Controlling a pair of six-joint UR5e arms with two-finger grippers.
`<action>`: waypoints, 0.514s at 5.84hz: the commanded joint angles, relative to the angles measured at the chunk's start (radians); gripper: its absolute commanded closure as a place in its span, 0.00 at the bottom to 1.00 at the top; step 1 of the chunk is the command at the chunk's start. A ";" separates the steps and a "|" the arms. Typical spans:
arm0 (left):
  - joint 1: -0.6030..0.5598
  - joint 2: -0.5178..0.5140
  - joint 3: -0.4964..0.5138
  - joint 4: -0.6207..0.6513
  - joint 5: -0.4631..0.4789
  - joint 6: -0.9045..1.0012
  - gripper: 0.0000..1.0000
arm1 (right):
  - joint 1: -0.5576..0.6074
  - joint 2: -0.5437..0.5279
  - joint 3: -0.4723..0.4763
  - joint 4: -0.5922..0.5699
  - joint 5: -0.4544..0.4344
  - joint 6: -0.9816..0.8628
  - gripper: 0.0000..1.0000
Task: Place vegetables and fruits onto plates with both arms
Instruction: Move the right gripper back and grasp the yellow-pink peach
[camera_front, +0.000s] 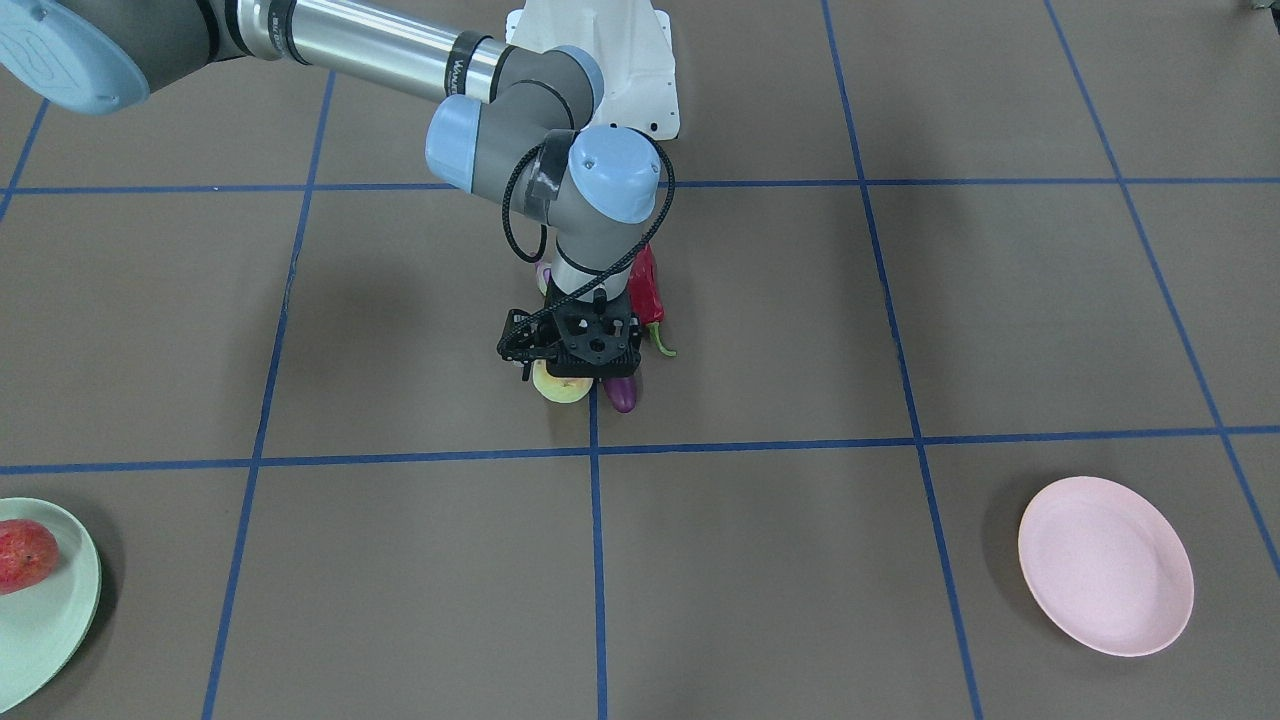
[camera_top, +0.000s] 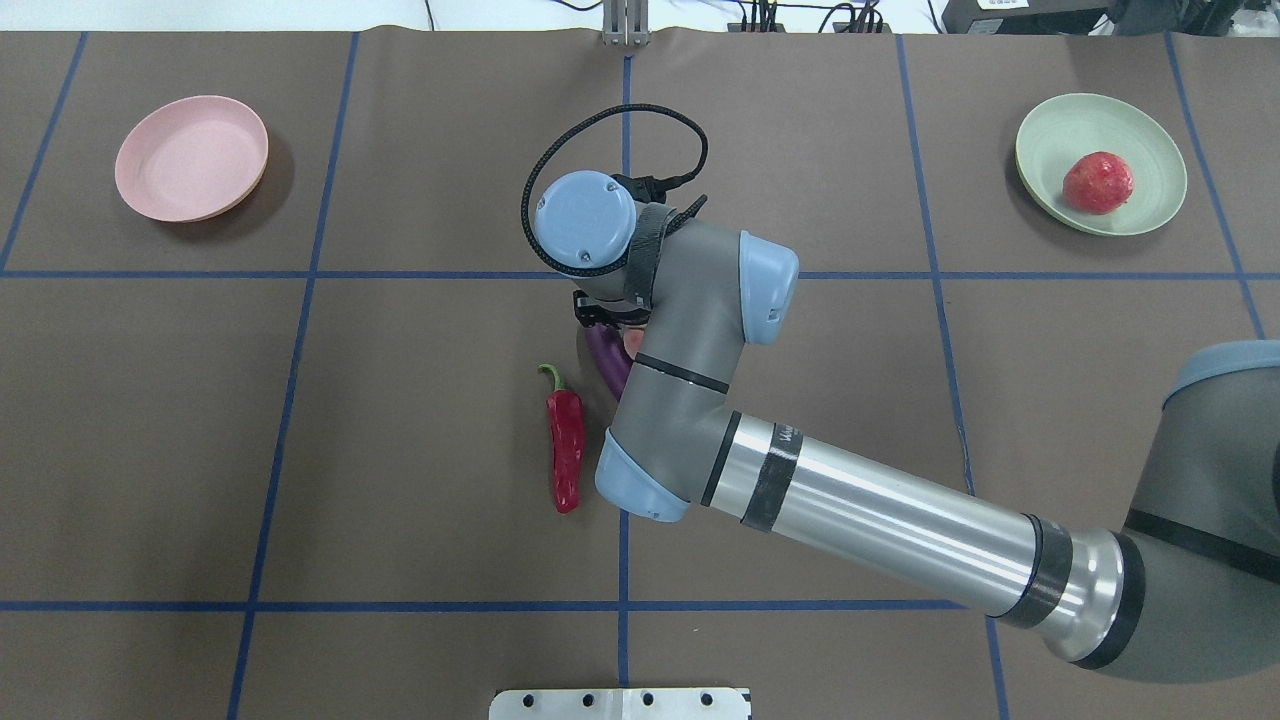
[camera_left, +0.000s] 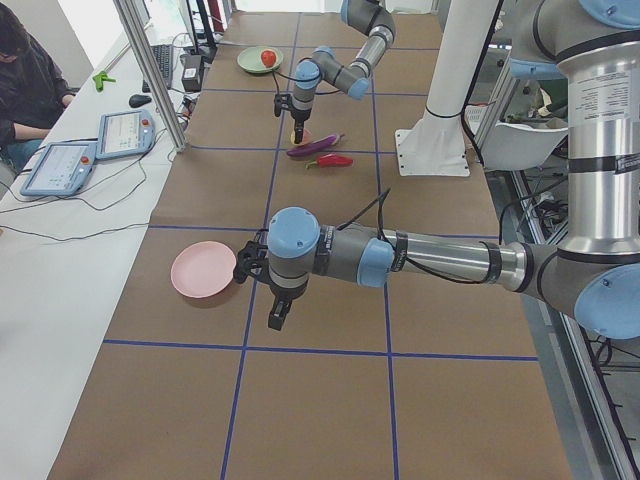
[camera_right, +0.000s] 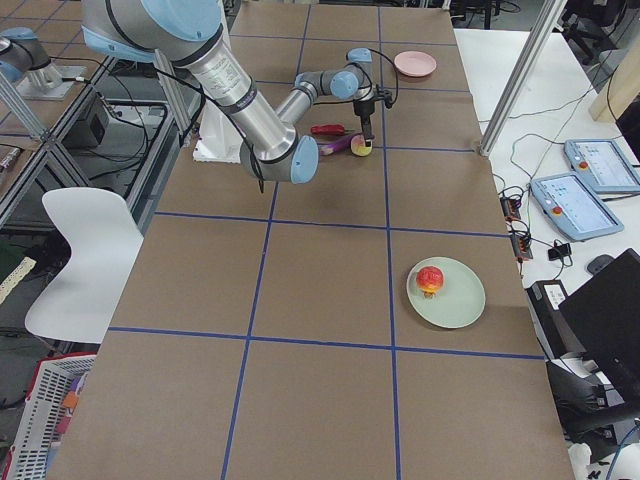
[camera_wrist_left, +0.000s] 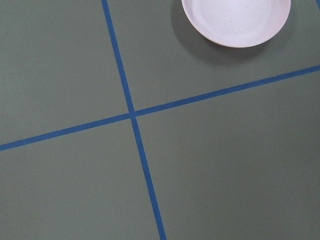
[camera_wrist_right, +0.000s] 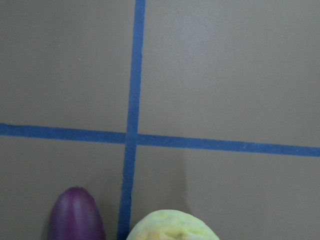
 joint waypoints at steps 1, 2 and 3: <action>0.000 -0.003 -0.001 0.000 0.000 0.000 0.00 | -0.019 -0.013 -0.002 0.001 -0.008 0.000 0.14; 0.000 -0.003 -0.001 0.000 0.000 0.000 0.00 | -0.013 -0.015 0.008 0.001 0.001 -0.002 0.99; 0.000 -0.001 -0.003 0.000 0.000 0.000 0.00 | 0.026 -0.016 0.018 0.012 0.015 -0.006 1.00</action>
